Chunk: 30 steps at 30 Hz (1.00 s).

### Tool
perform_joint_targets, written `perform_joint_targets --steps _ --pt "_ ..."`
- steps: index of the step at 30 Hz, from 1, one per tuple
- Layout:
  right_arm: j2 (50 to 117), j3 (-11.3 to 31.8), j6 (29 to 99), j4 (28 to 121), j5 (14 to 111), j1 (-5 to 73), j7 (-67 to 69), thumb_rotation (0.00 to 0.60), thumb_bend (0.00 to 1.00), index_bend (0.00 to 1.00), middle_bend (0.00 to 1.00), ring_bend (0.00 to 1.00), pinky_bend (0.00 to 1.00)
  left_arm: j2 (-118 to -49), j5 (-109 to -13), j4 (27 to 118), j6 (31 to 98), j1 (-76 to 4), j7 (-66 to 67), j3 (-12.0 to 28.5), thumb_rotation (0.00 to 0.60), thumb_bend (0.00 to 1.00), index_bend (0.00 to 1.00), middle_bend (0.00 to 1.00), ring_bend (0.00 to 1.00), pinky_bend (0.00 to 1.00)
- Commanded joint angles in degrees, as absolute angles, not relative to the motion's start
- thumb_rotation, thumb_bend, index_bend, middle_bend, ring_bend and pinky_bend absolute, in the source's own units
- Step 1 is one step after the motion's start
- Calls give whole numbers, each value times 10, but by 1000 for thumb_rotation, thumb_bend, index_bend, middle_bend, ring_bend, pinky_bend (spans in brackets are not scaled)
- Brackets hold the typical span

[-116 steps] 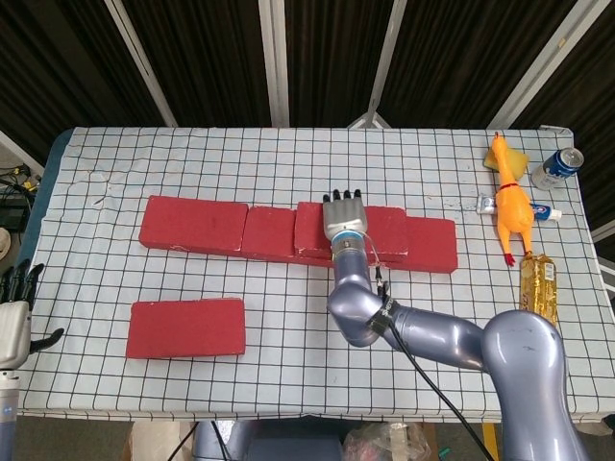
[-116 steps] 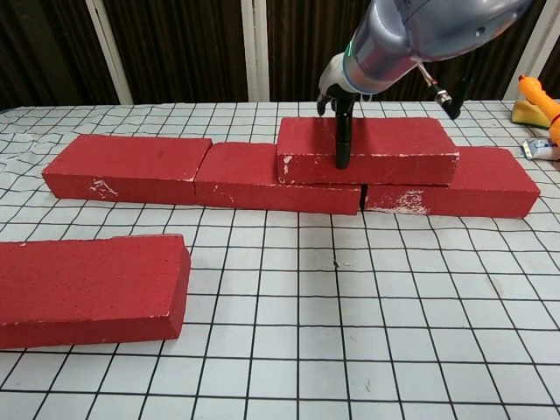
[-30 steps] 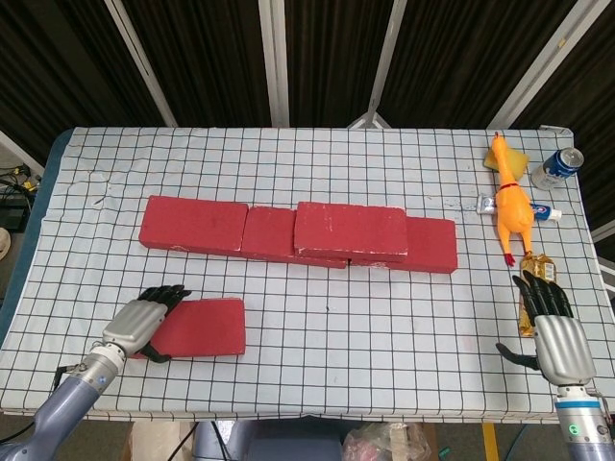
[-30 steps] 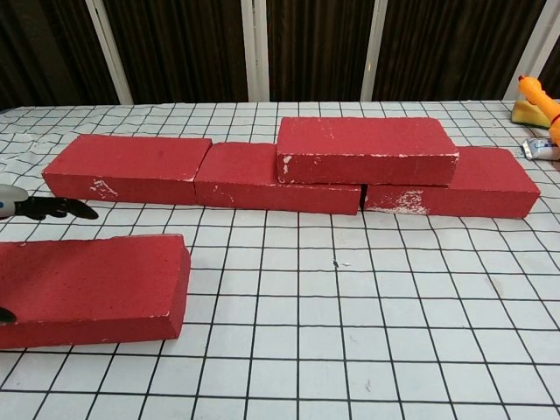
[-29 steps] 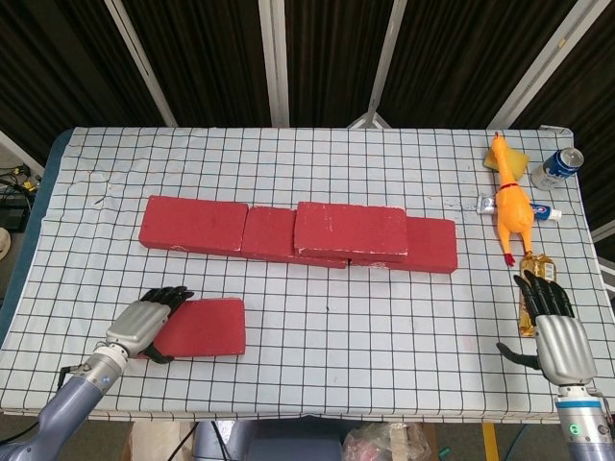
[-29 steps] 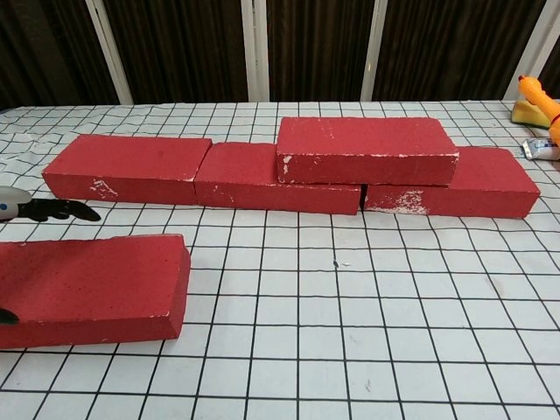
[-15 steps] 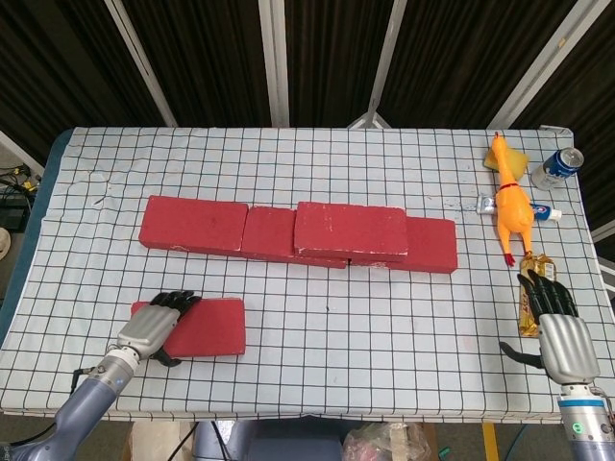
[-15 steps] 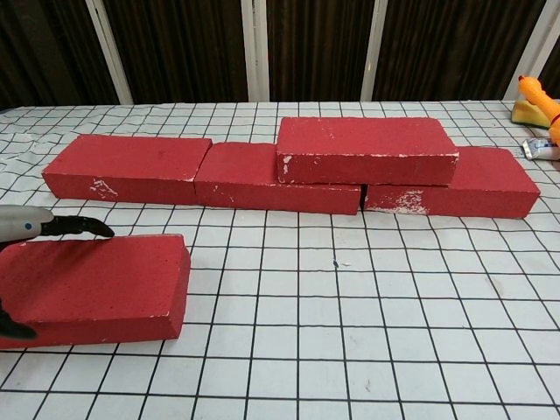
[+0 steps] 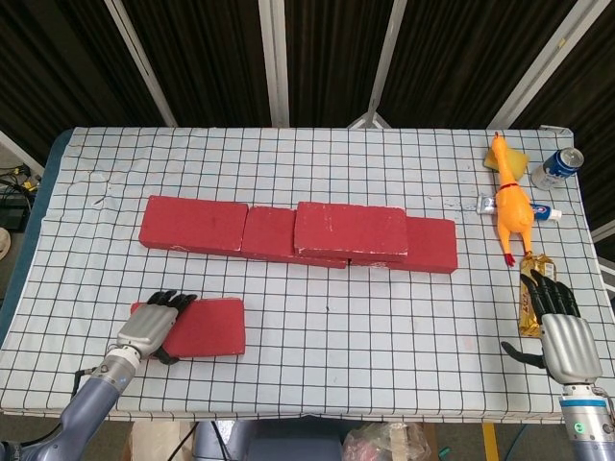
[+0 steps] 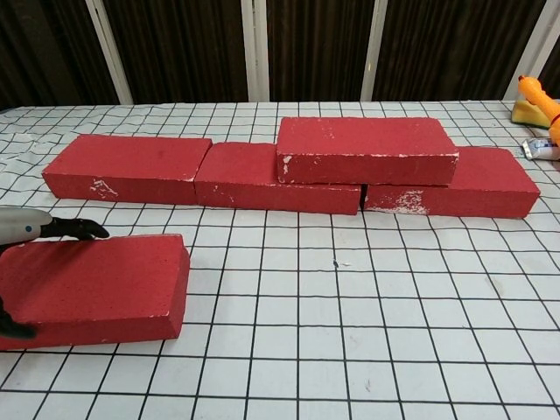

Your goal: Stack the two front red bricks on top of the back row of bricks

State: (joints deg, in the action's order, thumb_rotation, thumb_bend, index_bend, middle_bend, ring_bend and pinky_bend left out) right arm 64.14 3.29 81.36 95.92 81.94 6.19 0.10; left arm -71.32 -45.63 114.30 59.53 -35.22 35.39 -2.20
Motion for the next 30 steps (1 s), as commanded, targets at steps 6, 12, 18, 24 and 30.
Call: perform_joint_targets --steps 6,12,18,24,30 --pt "642 33 810 961 819 62 0 600 162 46 0 0 0 -721 -443 1139 605 -362 363 -25 600 0 87 132 0 0" --pt "642 35 808 961 818 61 1 600 161 46 0 0 0 -723 -451 1140 628 -358 361 -23 600 0 133 173 0 0" --pt "641 36 807 962 817 61 2 600 162 46 0 0 0 -718 -458 1145 639 -360 363 -20 600 0 193 220 0 0" --pt "643 38 802 962 813 62 0 600 162 46 0 0 0 -676 -441 1179 616 -392 365 11 600 0 217 244 0 0" --pt "647 41 794 960 802 65 -7 600 162 46 0 0 0 -570 -387 1223 527 -469 337 85 600 3 229 256 0 0"
